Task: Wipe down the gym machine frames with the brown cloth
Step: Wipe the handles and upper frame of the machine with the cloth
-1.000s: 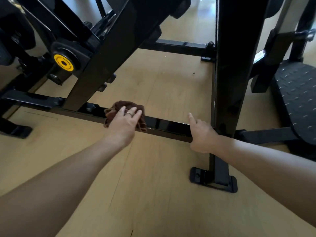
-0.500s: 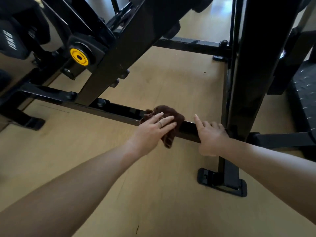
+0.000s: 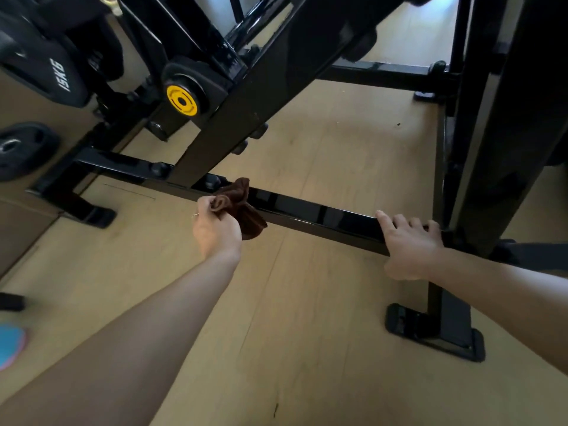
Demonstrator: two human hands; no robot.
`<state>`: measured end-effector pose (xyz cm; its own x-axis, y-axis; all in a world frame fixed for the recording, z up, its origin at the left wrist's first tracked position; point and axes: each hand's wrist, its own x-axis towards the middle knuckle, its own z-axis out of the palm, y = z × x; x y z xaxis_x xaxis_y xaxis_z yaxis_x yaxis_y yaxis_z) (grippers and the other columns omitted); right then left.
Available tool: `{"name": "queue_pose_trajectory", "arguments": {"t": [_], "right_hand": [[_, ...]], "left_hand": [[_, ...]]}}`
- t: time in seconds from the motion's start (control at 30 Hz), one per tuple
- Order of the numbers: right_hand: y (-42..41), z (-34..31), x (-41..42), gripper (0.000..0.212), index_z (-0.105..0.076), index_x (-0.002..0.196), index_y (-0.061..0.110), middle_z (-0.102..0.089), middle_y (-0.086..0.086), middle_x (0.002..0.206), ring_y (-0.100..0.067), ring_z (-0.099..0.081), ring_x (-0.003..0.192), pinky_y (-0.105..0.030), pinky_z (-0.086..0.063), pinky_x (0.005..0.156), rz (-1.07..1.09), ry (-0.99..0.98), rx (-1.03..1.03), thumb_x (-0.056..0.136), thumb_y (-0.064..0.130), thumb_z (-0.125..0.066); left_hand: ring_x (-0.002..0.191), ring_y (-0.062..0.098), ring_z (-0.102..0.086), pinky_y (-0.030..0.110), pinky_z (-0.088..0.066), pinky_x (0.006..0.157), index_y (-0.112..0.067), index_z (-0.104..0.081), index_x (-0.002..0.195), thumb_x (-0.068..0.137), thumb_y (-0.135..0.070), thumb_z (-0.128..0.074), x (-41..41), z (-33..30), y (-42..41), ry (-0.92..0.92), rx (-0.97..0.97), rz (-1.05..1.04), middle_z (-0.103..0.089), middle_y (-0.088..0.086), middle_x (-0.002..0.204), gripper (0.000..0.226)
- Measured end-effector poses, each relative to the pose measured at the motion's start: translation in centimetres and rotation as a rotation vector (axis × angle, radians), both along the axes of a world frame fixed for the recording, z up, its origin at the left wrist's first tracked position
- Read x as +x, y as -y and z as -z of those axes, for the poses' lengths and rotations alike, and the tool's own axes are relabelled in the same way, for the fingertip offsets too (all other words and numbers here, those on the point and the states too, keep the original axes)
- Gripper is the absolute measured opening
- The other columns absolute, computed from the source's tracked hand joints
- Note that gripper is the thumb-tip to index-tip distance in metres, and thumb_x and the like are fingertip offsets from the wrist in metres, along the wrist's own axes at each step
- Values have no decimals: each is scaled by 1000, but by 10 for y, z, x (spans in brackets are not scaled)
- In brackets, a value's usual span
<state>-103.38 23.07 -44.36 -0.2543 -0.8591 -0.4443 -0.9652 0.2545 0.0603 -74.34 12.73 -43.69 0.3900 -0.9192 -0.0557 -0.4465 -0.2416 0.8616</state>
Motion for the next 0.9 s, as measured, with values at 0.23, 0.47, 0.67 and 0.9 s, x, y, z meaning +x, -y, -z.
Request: {"name": "queue_pose_trajectory", "arguments": {"t": [0.23,0.47,0.67,0.9], "right_hand": [[1,0,3,111,6,159,26,-32,-7,152,-34,-33,142,-58,-19,120,2,-15,-2,81,28,-72],[1,-1,1,109,6,159,26,-32,-8,152,-35,-31,143,-59,-18,120,-6,9,6,81,31,-69],[0,0,0,107,6,159,26,-34,-7,150,-34,-32,142,-57,-18,119,-5,9,8,81,30,-68],[0,-1,-4,108,5,158,27,-37,-6,146,-32,-35,140,-57,-18,120,-9,51,2,82,42,-70]], "left_hand": [[94,29,-65,45,-56,91,-12,-55,132,105,-18,-50,39,0,3,-565,489,-388,-66,13,106,28],[94,32,-63,43,-59,52,-26,-48,140,106,-27,-49,-22,-20,21,-911,428,-274,-63,9,124,34],[65,19,-62,23,-43,33,-30,-47,131,108,-21,-44,-84,-4,-23,-895,440,-262,-64,1,86,26],[93,19,-64,34,-54,78,-39,-53,108,104,-9,-39,-134,5,-71,-870,607,-41,-66,4,111,33]]}}
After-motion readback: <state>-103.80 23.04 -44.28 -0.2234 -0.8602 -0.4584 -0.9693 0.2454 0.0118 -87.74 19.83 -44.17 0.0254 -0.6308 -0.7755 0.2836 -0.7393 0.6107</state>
